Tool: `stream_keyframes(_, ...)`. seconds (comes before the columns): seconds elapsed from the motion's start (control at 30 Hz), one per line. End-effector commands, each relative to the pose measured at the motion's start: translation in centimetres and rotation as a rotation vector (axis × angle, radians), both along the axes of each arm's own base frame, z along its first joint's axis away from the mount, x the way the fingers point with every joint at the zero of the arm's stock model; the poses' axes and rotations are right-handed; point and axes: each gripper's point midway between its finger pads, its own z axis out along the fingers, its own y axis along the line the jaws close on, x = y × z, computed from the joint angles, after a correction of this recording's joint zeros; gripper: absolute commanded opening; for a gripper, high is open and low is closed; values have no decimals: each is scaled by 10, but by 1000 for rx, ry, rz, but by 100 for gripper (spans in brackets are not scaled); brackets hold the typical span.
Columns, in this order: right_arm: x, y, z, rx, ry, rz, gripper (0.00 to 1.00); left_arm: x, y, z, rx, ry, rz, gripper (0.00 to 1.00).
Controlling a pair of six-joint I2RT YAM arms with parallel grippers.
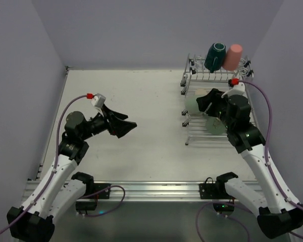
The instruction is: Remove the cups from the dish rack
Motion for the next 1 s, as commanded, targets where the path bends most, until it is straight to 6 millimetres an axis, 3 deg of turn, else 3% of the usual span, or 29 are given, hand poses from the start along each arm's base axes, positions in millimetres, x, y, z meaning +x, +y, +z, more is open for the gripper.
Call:
stream_keyframes(0.0,-21,57,34,300,-107,257,20,-36,-42,32,-174,51,-243,100)
stream_keyframes(0.03,-23,67,40,364,-143,305,19,-36,-51,40,-195,32,-249,100)
stream_keyframes(0.07,-34,80,45,425,-146,391,18,-52,-68,42,-206,44,-320,100)
stream_keyframes(0.17,-55,103,63,585,-166,535,17,-60,-93,43,-240,79,-370,94)
stream_keyframes(0.27,-65,111,68,616,-168,583,17,-58,-102,44,-255,87,-359,89)
stream_keyframes(0.47,-82,116,65,668,-156,654,16,-48,-108,40,-261,70,-311,87)
stream_keyframes(0.87,-87,119,39,671,-95,666,15,-32,-110,38,-248,0,-224,80)
stream_keyframes(0.93,-87,122,35,682,-85,681,15,-30,-110,38,-248,-9,-217,73)
stream_keyframes(0.97,-88,124,34,692,-77,695,15,-30,-111,38,-250,-11,-218,65)
